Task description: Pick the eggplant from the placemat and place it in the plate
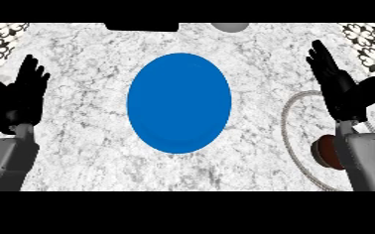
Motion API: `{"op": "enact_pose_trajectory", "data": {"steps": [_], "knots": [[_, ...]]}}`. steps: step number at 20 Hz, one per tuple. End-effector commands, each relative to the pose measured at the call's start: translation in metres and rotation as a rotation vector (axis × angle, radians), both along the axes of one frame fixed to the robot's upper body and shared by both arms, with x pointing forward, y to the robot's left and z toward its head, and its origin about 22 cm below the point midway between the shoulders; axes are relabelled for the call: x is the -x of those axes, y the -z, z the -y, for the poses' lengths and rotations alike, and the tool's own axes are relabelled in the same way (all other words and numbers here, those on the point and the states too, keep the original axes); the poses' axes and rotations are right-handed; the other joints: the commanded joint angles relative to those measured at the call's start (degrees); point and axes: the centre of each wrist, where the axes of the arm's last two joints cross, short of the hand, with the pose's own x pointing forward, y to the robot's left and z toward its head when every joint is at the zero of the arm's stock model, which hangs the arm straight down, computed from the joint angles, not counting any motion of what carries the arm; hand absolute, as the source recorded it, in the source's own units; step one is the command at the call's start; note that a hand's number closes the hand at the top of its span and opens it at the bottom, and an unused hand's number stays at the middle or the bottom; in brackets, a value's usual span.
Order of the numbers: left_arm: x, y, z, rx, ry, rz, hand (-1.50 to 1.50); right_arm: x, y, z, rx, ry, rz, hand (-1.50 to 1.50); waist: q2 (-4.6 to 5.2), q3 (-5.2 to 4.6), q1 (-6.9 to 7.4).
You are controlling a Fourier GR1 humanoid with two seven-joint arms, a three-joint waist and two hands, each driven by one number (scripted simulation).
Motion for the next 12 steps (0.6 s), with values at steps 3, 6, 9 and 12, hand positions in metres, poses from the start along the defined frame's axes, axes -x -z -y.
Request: {"op": "enact_pose_trajectory", "data": {"steps": [3, 6, 9, 12], "knots": [[0.0, 0.005, 0.035, -0.139, 0.193, 0.083, 0.0, -0.019, -0.008, 0.022, -0.133, 0.077, -0.125, -1.5, 0.3, 2.4, 0.39], [-0.006, -0.01, 0.05, -0.286, 0.374, 0.151, 0.0, -0.024, -0.011, 0.044, -0.288, 0.133, -0.251, -1.5, 0.53, 2.46, -0.44], [-0.003, -0.002, 0.067, -0.226, 0.426, 0.104, 0.0, 0.0, -0.015, 0.045, 0.691, -0.157, -0.297, 1.5, 0.77, 1.86, 0.86], [0.004, 0.016, 0.074, -0.245, 0.438, 0.095, 0.0, 0.024, 0.05, 0.066, 0.197, 0.114, -0.378, -1.5, 0.19, 2.44, -0.59]]}}
